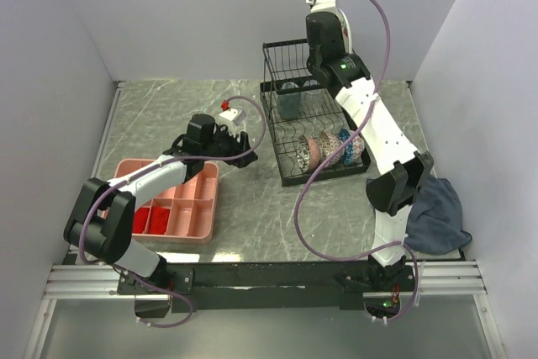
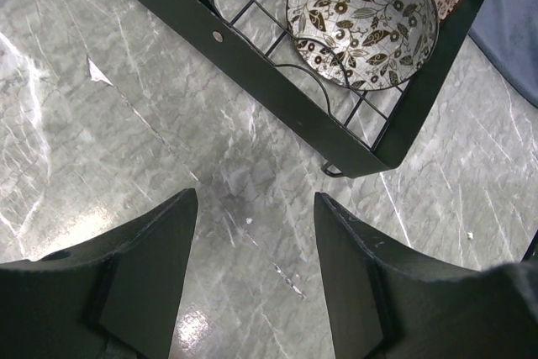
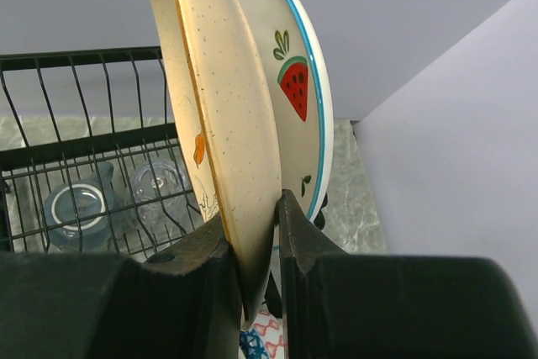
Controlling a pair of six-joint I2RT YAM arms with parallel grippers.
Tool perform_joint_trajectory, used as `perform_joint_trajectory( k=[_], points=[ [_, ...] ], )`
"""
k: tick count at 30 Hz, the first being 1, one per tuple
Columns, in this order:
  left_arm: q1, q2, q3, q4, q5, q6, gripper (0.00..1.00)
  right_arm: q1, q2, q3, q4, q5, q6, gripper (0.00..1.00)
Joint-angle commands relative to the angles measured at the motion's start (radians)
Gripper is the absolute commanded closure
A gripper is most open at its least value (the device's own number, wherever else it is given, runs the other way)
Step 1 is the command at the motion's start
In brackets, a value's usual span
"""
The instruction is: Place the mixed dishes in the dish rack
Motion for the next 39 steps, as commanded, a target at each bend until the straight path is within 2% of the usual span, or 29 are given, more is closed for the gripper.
perform_joint_trajectory(
  k=[1,24,32,39],
  points=[
    [0.004,0.005,0.04,0.025,0.019,0.002,0.36,-0.016,-0.018,0.043,0.112,0.037,0.041,1.0],
    [0.002,0.024,0.044,0.022,0.019,0.003,0.35,-0.028,0.049,0.061,0.01,0.061,0.115,1.0],
    [0.002,0.033,0.044,0.028,0.032,-0.006,0.35,-0.026,0.062,0.141,0.101,0.116,0.054,1.0],
    [0.002,0.045,0.052,0.03,0.041,-0.012,0.34,-0.026,0.046,0.126,0.174,0.144,-0.008,1.0]
  ],
)
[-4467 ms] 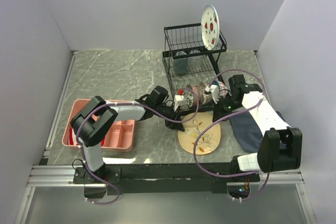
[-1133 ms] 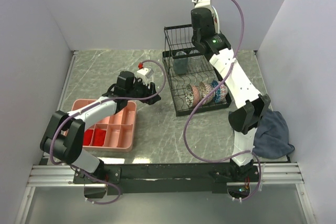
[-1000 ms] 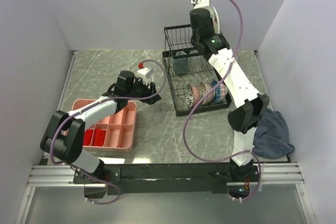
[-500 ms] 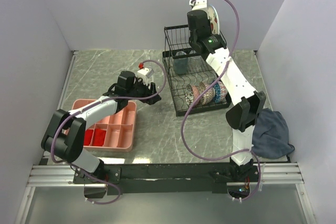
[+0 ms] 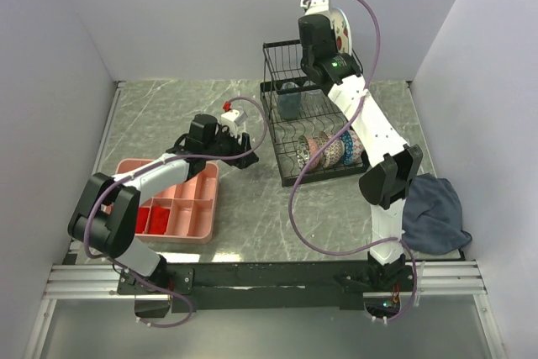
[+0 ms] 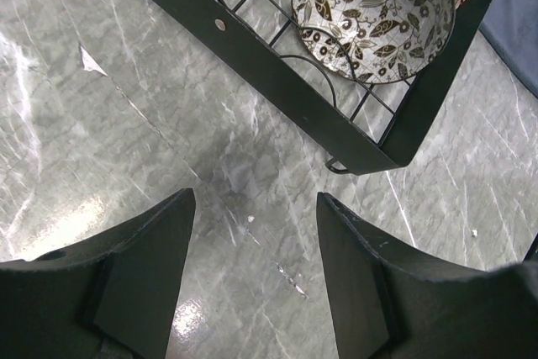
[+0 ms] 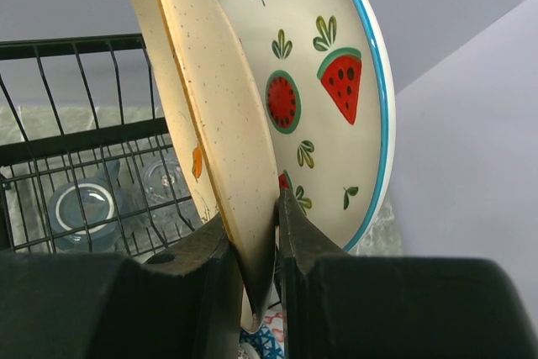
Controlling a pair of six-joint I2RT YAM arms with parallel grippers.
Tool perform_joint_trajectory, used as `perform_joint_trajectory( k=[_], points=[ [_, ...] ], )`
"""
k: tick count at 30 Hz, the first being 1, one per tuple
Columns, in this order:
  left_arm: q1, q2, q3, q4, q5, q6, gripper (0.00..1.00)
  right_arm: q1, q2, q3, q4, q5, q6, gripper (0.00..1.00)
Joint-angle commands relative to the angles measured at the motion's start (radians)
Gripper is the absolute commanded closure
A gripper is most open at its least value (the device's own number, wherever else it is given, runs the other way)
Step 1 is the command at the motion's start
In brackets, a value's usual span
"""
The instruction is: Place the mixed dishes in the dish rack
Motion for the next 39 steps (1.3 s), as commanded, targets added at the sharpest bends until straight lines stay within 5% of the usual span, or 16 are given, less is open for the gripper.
perform_joint_trajectory(
  k=[1,11,39],
  points=[
    [0.002,0.008,0.041,0.036,0.031,-0.011,0.34,-0.021,-0.038,0.068,0.197,0.155,-0.045,1.0],
    [0.002,0.003,0.031,0.043,0.04,-0.015,0.32,-0.027,-0.073,0.059,0.267,0.24,-0.074,1.0],
    [0.002,0.046,0.055,0.032,0.044,-0.016,0.3,-0.012,-0.016,0.042,0.121,0.121,0.002,1.0]
  ],
)
